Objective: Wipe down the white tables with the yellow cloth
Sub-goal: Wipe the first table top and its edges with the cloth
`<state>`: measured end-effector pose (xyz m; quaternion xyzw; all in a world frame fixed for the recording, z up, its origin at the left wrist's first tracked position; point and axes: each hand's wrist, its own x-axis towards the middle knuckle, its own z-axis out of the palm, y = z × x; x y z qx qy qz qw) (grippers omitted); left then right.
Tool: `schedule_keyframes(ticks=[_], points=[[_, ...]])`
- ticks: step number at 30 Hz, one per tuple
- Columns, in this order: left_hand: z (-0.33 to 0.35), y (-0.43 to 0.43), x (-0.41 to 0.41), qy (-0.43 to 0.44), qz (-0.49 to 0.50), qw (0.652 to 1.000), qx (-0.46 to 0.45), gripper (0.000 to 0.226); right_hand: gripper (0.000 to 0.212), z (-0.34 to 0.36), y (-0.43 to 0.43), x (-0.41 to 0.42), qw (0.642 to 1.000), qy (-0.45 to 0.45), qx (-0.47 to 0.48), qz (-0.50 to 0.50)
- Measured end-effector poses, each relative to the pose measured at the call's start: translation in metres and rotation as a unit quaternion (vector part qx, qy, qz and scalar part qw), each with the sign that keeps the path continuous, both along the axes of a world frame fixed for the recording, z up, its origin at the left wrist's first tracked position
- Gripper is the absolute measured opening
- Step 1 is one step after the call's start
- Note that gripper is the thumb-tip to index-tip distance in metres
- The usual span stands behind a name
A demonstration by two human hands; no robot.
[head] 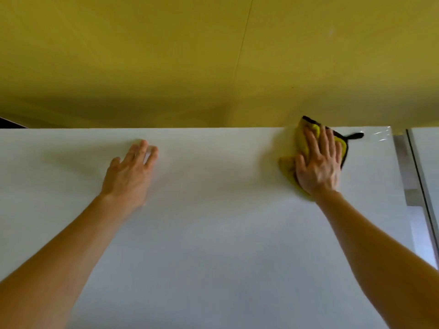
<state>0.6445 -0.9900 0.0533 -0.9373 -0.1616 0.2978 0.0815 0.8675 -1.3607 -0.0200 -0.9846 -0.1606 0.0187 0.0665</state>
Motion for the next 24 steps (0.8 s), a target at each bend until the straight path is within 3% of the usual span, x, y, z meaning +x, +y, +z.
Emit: schedule_keyframes(ticks=[2,3,6,8,11,13,16,18,19,21,24], points=[[0.001,-0.024,0.005,-0.005,0.025,1.000,-0.013,0.127,0.087,-0.001,-0.003,0.003,0.996,0.020,0.008,-0.092],[0.001,-0.039,0.008,-0.010,0.041,0.999,-0.021,0.121,0.089,-0.001,0.017,-0.008,0.995,0.027,0.013,-0.092],[0.001,-0.086,0.027,-0.016,0.038,0.999,-0.028,0.114,0.088,-0.001,0.098,-0.065,0.992,0.027,0.033,0.116],[0.006,-0.112,0.045,-0.011,0.025,0.999,-0.034,0.130,0.082,-0.002,0.125,-0.087,0.963,0.037,0.041,0.265],[0.015,-0.141,0.078,-0.002,0.006,0.999,-0.046,0.161,0.080,-0.007,0.085,-0.050,0.942,0.019,0.048,0.331],[0.017,-0.161,0.099,-0.006,-0.007,0.998,-0.068,0.168,0.081,-0.010,0.021,-0.009,0.966,0.005,0.043,0.255],[0.016,-0.193,0.128,-0.011,-0.035,0.994,-0.101,0.169,0.082,-0.003,-0.068,0.050,0.999,-0.001,0.019,0.031],[0.014,-0.209,0.141,-0.015,-0.049,0.993,-0.108,0.170,0.083,-0.001,-0.070,0.056,0.995,0.012,0.022,-0.094],[0.014,-0.216,0.146,-0.016,-0.053,0.992,-0.110,0.171,0.083,0.001,-0.054,0.046,0.994,0.014,0.023,-0.108],[0.012,-0.225,0.156,-0.015,-0.060,0.993,-0.104,0.172,0.083,0.000,-0.016,0.015,0.999,0.018,0.031,0.009],[0.006,-0.237,0.166,-0.011,-0.049,0.993,-0.107,0.174,0.078,-0.004,-0.002,-0.005,0.968,0.028,0.031,0.247]])
